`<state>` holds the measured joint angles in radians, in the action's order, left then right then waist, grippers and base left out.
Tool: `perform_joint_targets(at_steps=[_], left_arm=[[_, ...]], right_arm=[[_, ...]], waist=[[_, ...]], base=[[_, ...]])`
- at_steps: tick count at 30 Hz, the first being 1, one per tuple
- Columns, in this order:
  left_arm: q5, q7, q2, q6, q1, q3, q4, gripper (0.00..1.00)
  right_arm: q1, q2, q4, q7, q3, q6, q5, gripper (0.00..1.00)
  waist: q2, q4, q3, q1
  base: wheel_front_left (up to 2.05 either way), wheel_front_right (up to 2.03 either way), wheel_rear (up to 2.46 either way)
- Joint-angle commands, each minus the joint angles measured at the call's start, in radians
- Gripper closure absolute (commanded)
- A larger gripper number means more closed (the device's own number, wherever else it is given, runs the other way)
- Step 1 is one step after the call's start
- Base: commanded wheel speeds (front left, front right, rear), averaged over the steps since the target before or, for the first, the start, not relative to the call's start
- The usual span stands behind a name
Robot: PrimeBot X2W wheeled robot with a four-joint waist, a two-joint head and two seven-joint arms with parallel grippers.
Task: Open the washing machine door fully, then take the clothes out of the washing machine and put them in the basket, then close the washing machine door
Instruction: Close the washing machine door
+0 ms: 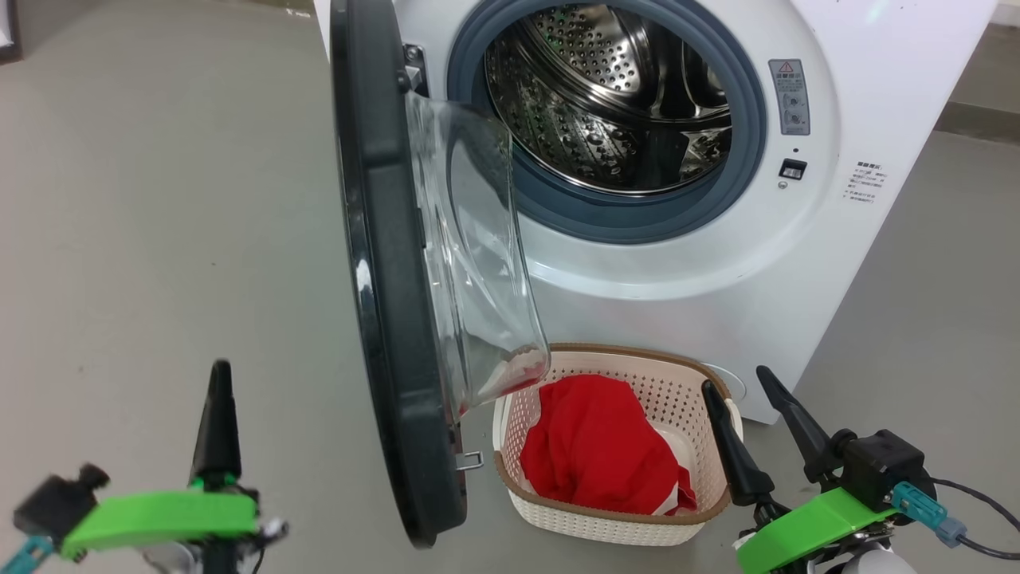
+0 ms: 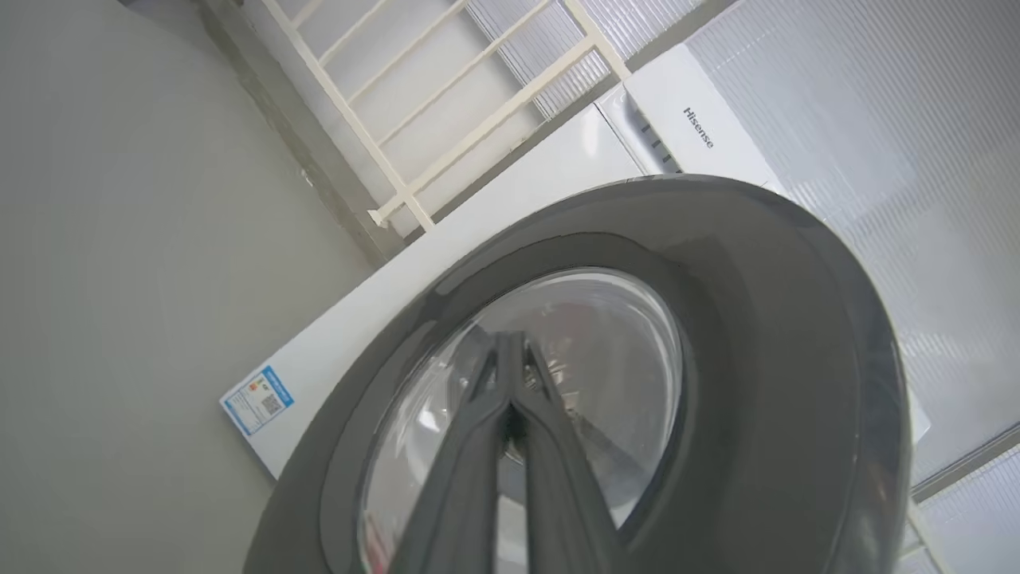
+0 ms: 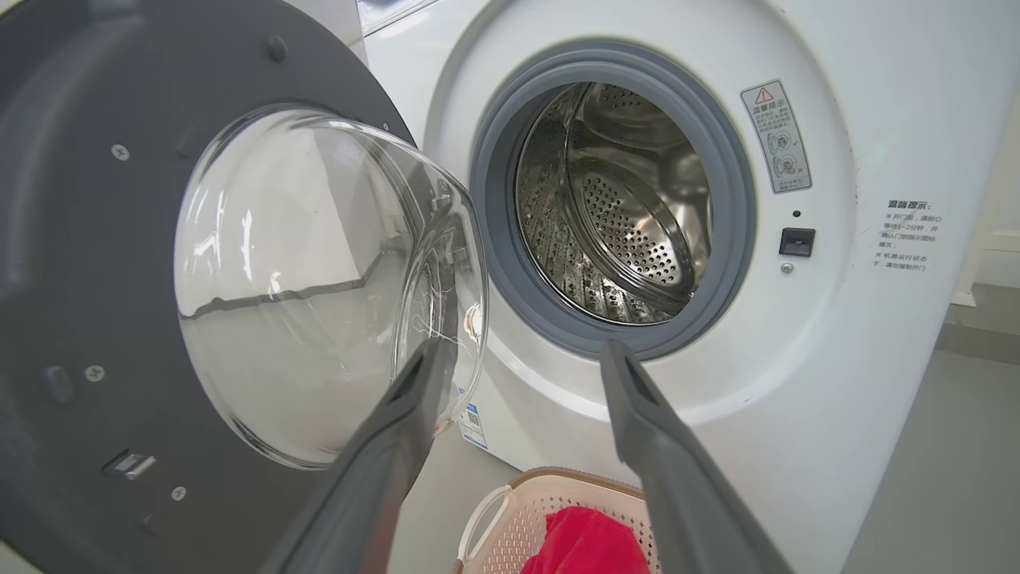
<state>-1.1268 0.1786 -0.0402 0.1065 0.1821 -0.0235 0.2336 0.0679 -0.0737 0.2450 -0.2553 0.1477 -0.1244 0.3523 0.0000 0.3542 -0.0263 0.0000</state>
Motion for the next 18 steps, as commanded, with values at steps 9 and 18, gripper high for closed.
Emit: perform_joint_targets(at_steps=[9,18], left_arm=[[-0.521,-0.308,-0.01,-0.091,0.084,-0.002,-0.204,1.0],[-0.563,-0.392,-0.025,-0.215,0.058,0.038,-0.312,1.0]], right_arm=[[0.022,-0.015,-0.019,-0.006,0.039,-0.006,0.015,0.0],[0.025,-0.02,-0.02,-0.006,0.05,-0.006,0.02,0.0]], waist=[[0.0,-0.014,-0.002,0.0],[0.0,-0.047,0.007,0.0]], base=[[0.0,0.0,0.0],[0.0,0.0,0.0]])
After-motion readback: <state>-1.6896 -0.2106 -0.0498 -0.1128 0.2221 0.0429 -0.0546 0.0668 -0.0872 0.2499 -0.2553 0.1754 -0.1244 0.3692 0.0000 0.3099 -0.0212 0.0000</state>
